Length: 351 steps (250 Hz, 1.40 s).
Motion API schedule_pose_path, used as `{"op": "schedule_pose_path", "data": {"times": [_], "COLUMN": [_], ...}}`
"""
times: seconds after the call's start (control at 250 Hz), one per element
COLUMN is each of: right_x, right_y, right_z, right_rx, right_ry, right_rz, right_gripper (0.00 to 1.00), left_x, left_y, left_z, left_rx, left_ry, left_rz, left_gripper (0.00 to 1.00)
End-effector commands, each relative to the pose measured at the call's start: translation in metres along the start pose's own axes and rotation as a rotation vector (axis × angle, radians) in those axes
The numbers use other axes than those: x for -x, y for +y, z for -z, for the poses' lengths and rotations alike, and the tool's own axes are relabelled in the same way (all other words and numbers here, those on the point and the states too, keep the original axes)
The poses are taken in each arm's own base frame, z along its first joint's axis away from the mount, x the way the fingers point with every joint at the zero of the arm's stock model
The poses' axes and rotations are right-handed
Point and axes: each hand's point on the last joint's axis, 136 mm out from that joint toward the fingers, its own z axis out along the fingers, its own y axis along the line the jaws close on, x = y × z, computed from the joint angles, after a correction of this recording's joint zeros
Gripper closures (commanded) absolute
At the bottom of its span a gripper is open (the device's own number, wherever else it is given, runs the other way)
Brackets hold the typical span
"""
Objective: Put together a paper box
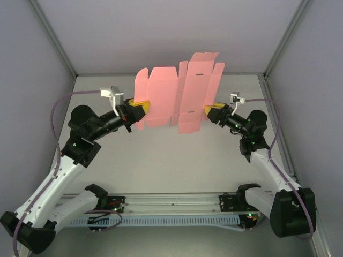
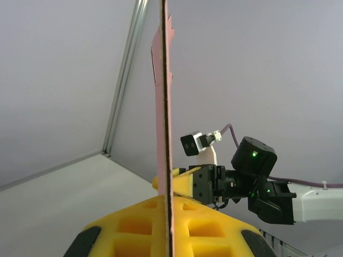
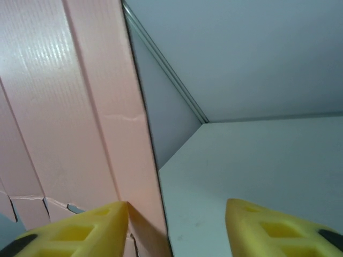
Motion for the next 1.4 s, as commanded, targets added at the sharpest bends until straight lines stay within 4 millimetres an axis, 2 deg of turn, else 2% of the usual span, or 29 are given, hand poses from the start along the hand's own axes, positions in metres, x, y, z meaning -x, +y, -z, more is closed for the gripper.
{"op": "schedule_pose_path", "data": {"times": [0.0, 0.04, 0.096, 0.18, 0.303, 0.359, 0.379, 0.455, 0.507, 0.523, 0.643, 0.751, 0.819, 0.922, 1.006, 1.106, 1.246, 1.398], "right_x": [0.017, 0.019, 0.02, 0.021, 0.017, 0.014, 0.013, 0.001, -0.014, -0.018, -0.062, -0.104, -0.127, -0.153, -0.158, -0.152, -0.152, -0.143], "right_y": [0.022, 0.026, 0.029, 0.032, 0.026, 0.02, 0.018, 0.008, 0.003, 0.0, -0.027, -0.047, -0.063, -0.087, -0.091, -0.089, -0.091, -0.112], "right_z": [-0.002, -0.002, -0.002, -0.001, 0.0, 0.002, 0.002, 0.004, 0.005, 0.005, 0.01, 0.013, 0.017, 0.03, 0.03, 0.022, 0.01, -0.006], "right_rx": [0.101, 0.12, 0.134, 0.139, 0.095, 0.055, 0.037, -0.039, -0.08, -0.1, -0.253, -0.323, -0.398, -0.533, -0.557, -0.56, -0.565, -0.65], "right_ry": [-0.023, -0.024, -0.024, -0.024, -0.014, -0.01, -0.004, 0.044, 0.096, 0.108, 0.245, 0.363, 0.42, 0.526, 0.574, 0.626, 0.778, 0.927], "right_rz": [0.054, 0.05, 0.054, 0.063, 0.081, 0.086, 0.084, 0.103, 0.121, 0.12, 0.059, -0.006, -0.023, -0.027, 0.009, 0.154, 0.505, 0.876], "right_gripper": [0.61, 0.68, 0.85, 1.0, 1.0, 1.0, 1.0, 1.0, 1.0, 1.0, 1.0, 1.0, 1.0, 1.0, 1.0, 1.0, 1.0, 1.0], "left_x": [0.006, 0.006, 0.007, 0.004, -0.003, -0.009, -0.012, -0.029, -0.043, -0.048, -0.079, -0.099, -0.11, -0.128, -0.139, -0.144, -0.154, -0.163], "left_y": [-0.006, -0.005, -0.002, 0.003, 0.017, 0.031, 0.039, 0.075, 0.096, 0.102, 0.136, 0.158, 0.166, 0.17, 0.171, 0.169, 0.163, 0.161], "left_z": [0.003, 0.003, 0.003, 0.003, 0.004, 0.005, 0.006, 0.018, 0.029, 0.033, 0.061, 0.088, 0.097, 0.099, 0.101, 0.102, 0.095, 0.091], "left_rx": [-0.023, -0.016, -0.002, 0.022, 0.094, 0.167, 0.21, 0.411, 0.539, 0.574, 0.805, 0.992, 1.057, 1.071, 1.073, 1.062, 0.995, 0.96], "left_ry": [-0.032, -0.032, -0.039, -0.04, -0.028, -0.012, -0.002, 0.036, 0.064, 0.072, 0.152, 0.215, 0.249, 0.305, 0.335, 0.351, 0.37, 0.389], "left_rz": [-0.003, -0.006, -0.004, 0.0, 0.01, 0.02, 0.028, 0.062, 0.089, 0.098, 0.138, 0.158, 0.163, 0.184, 0.202, 0.211, 0.227, 0.239], "left_gripper": [1.0, 1.0, 1.0, 1.0, 1.0, 1.0, 0.9, 0.35, 0.05, 0.01, 0.0, 0.0, 0.0, 0.0, 0.0, 0.0, 0.0, 0.0]}}
